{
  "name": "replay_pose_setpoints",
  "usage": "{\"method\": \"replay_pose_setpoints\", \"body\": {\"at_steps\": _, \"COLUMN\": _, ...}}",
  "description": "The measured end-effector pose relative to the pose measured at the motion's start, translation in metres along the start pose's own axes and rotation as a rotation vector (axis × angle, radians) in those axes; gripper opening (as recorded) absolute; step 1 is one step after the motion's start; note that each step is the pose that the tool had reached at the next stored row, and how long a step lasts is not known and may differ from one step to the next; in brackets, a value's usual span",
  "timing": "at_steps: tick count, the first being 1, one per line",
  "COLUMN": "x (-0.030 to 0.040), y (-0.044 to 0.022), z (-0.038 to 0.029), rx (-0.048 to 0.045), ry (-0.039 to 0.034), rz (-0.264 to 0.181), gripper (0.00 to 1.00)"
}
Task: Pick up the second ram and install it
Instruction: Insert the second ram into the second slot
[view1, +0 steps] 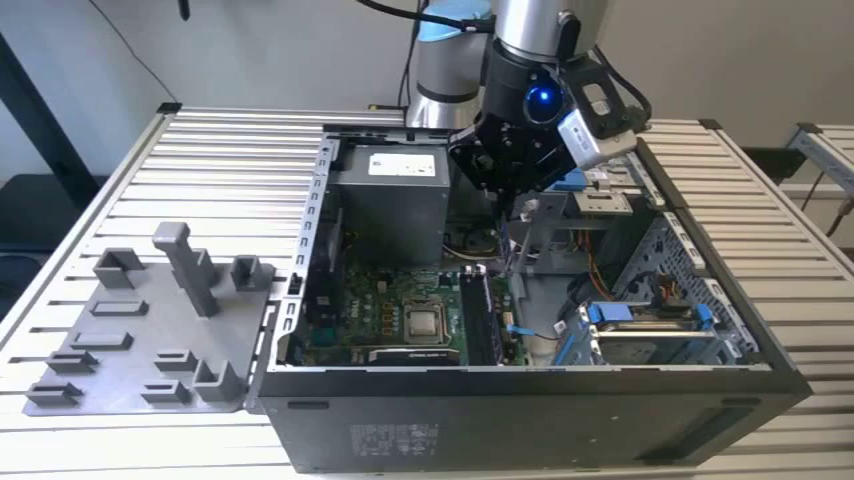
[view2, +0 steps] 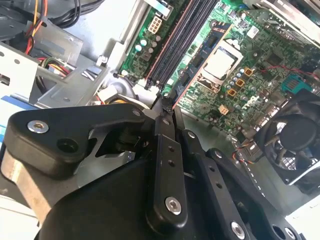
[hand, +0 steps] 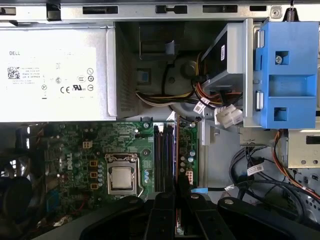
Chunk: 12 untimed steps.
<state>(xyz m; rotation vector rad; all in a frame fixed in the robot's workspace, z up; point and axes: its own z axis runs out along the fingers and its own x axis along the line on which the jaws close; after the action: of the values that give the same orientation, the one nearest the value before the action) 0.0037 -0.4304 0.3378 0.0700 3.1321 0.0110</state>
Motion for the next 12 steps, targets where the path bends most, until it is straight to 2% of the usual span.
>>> {"method": "replay_pose_setpoints", "body": {"at_steps": 3, "x": 0.0000, "y": -0.0001, "z": 0.0016, "rx": -0.0004, "ry": -0.0001, "rz": 0.000, "gripper": 0.14}}
{"method": "replay_pose_setpoints", "body": {"at_steps": 12, "x": 0.0002, "y": -0.0010, "z": 0.0176, "rx": 0.0000, "ry": 0.0020, "rz": 0.000, "gripper": 0.14}}
